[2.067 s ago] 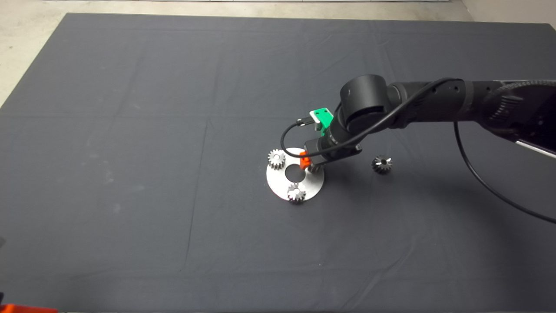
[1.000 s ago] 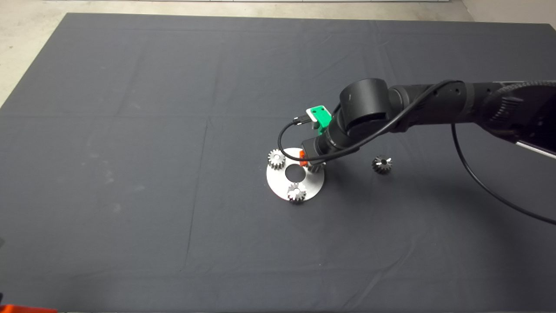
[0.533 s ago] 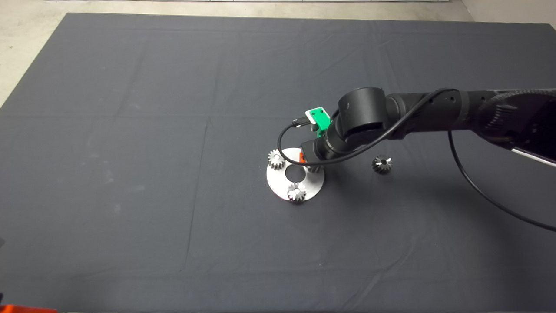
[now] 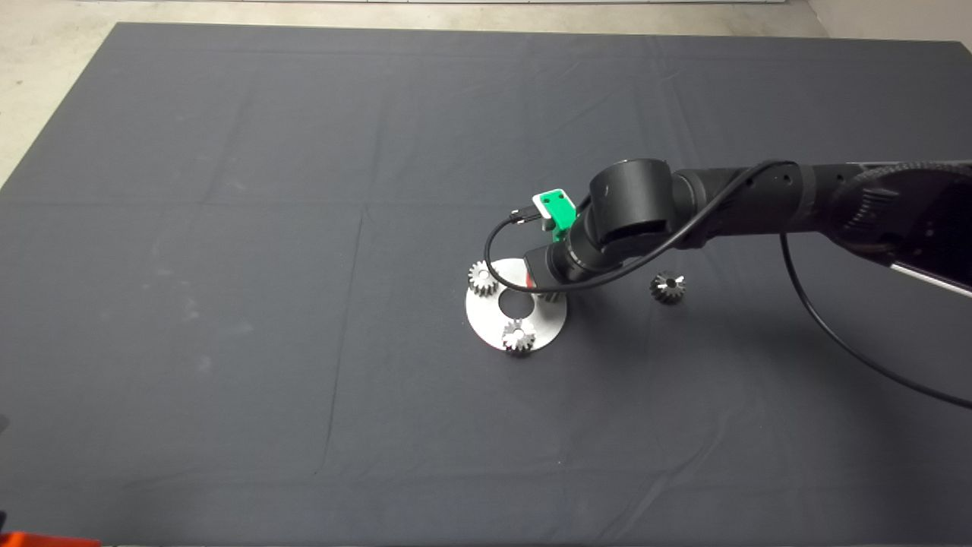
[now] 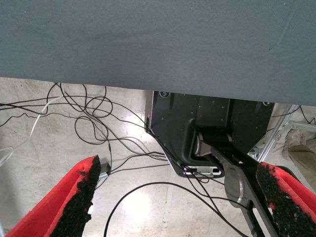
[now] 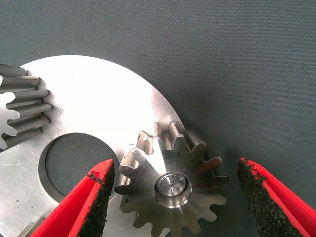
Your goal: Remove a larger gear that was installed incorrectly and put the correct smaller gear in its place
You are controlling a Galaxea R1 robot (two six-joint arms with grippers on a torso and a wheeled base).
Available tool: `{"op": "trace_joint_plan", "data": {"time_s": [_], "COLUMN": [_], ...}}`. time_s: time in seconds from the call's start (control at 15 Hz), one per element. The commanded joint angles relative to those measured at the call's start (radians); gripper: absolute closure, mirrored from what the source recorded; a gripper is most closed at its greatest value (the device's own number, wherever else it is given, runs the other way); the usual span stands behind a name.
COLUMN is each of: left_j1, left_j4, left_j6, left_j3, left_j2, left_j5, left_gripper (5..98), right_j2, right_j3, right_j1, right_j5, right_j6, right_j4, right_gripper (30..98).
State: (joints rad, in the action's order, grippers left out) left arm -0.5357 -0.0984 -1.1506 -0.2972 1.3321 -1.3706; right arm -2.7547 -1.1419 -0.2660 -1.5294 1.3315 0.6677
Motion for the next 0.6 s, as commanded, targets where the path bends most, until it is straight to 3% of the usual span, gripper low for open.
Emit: {"op": "trace_joint_plan", "data": {"time_s": [0.0, 0.27, 0.53], "left_j1": [0.0, 0.0, 0.0], "left_j4": [-0.006, -0.006, -0.006], "left_j6": [0.005, 0.006, 0.008], "left_j3": [0.014, 0.015, 0.015], "left_j2": [-0.004, -0.009, -0.007], "left_j5": [-0.007, -0.008, -0.008], "left_gripper": [24.2, 24.2, 24.2], "right_j2": [-0.004, -0.004, -0.004], "right_j3": [0.001, 0.001, 0.001], "right_j1": [-0.008, -0.004, 0.016], "right_j5": [-0.08, -0.08, -0.08], "right_j6": [0.003, 0.003, 0.005], "right_j4": [0.035, 0.035, 0.052], "right_gripper": [62.9, 64.1, 72.2]}}
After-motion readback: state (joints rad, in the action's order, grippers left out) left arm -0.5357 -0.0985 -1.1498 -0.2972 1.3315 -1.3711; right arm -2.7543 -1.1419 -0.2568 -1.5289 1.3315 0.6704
